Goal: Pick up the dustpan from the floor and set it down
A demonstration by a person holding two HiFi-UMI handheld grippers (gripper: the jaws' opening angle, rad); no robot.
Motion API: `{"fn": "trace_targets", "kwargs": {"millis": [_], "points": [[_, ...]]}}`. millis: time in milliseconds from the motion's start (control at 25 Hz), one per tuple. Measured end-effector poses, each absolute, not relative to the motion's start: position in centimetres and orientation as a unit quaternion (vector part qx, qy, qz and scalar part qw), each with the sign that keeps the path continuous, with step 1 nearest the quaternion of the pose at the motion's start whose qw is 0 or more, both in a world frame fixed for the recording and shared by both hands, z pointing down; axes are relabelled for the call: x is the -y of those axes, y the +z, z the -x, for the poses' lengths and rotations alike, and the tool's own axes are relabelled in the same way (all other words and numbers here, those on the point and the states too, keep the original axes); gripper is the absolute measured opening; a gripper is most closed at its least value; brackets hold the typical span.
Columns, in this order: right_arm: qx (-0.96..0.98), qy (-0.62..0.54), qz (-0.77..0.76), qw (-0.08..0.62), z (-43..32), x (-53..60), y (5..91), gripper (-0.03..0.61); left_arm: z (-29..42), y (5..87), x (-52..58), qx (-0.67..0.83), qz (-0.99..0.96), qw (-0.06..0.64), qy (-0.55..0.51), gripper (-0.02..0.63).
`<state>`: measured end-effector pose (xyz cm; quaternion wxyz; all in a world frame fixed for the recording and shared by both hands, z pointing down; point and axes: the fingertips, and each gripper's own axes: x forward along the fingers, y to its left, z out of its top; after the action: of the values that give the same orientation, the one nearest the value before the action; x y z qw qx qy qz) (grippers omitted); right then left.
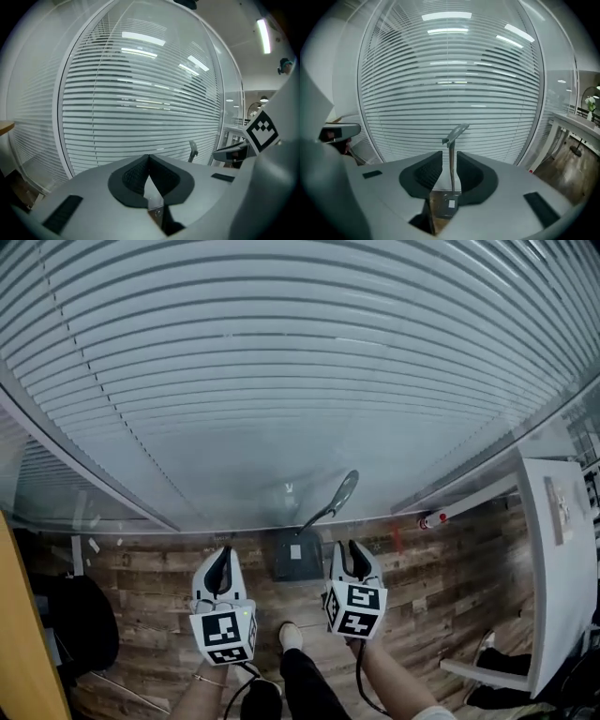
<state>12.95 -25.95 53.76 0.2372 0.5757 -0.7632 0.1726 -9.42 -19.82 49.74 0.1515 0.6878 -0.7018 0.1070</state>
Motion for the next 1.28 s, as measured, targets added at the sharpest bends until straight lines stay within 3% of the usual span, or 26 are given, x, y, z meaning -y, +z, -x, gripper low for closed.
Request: {"fn": "trace_targets", "kwargs": {"millis": [320,760,1280], "points": [[0.761,0.191,-0.595,0.175,-14.6,21.7,45.3,0.071,8.7,41.5,16.8,0.698,-0.697,0.138,0.086,0.018],[0.781,0.165,-0.583,0.152,-14.8,16.9,36.4,0.043,6.4,31.2,12.7,0.664,-0.741,0.086,0.06,0.018],[0.78,0.149,-0.592,0.137,-15.4,13.0,31.5,0.038,7.4,28.3,9.5,0.671,-0.733,0.092,0.057,0.018]]}}
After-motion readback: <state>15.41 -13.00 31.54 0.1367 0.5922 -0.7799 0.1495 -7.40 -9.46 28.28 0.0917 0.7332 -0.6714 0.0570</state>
